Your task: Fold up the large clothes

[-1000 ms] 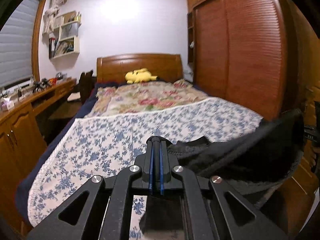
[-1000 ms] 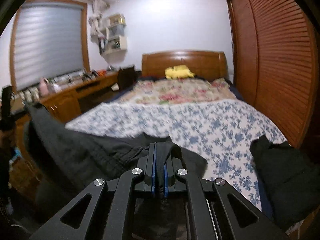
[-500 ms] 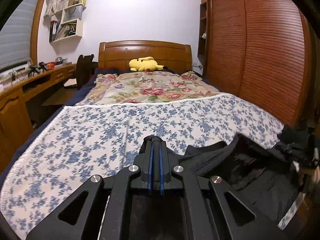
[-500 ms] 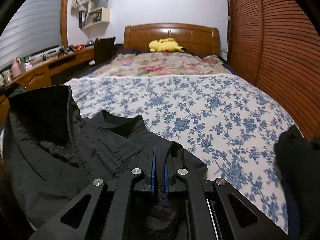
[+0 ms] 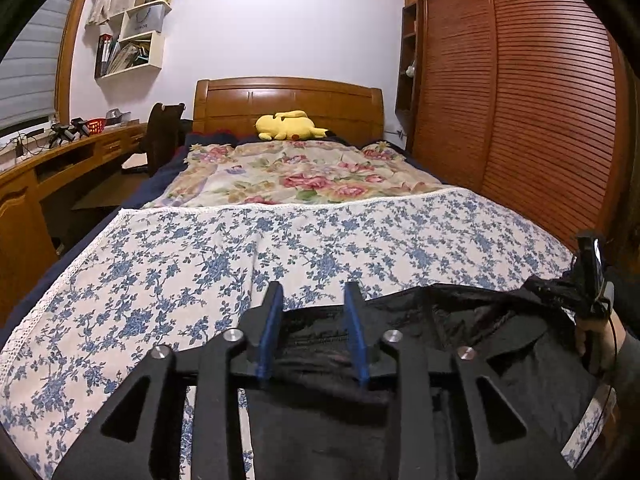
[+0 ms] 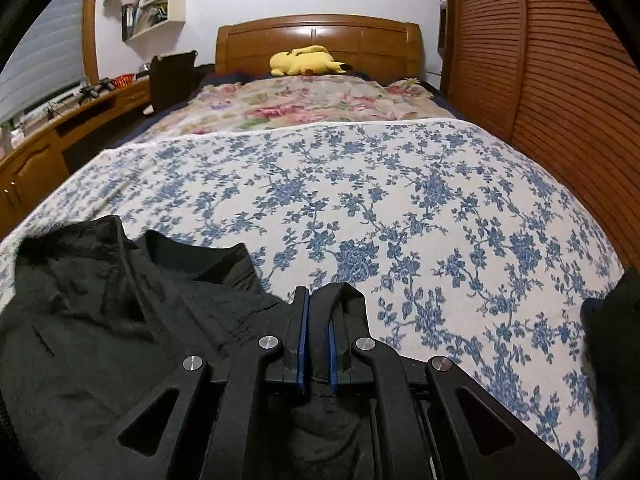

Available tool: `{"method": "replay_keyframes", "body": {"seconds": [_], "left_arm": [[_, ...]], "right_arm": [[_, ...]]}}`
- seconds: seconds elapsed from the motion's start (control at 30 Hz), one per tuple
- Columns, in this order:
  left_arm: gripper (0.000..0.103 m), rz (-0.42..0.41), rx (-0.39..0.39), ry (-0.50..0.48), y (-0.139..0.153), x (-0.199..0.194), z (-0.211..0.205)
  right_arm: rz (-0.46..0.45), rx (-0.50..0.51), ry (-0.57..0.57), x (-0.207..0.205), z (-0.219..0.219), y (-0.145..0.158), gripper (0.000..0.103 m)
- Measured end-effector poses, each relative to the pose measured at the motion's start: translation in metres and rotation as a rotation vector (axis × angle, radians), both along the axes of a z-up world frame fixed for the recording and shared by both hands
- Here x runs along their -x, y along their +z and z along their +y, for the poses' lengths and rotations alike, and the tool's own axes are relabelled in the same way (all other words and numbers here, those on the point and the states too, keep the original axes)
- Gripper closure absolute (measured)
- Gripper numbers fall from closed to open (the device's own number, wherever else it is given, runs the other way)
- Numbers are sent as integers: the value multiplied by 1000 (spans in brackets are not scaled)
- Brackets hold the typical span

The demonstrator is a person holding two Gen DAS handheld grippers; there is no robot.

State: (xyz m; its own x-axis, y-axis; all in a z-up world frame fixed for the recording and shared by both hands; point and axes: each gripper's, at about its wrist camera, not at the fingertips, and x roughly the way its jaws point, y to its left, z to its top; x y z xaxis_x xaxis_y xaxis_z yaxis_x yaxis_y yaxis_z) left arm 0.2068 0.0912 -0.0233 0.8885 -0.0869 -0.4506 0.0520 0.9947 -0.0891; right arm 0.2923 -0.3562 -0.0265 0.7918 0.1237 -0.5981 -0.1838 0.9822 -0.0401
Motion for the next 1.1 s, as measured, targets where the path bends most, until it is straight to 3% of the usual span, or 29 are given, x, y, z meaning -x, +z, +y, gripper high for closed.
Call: {"method": "replay_keyframes", "body": {"seconds": [0.17,0.33,0.43,0.53,0.6,0.73,1.1], "left_arm": [[68,28,-1,-42,-4,-2,-1],[59,37,-4,-79,-7,2,-5],[56,42,-7,-91,-8,4,-6],[45,43,0,-94,-9,5,-4],[45,43,10,-97,-9,6,-2],[45,39,15,-93,-8,11,2],[44,43,22,-32,-13,17,29]], "right_arm": [[7,36,-36,-16,10,0,97],[62,-2,-59,-36,12,1,96],[77,26,-52,-36,20,5,90],[93,31,-30,-30,22,14,71],[98,25,-24,-25,20,21,45],[56,92,-30,-15,26,36,41],[85,34,316,22,136,37,41]]}}
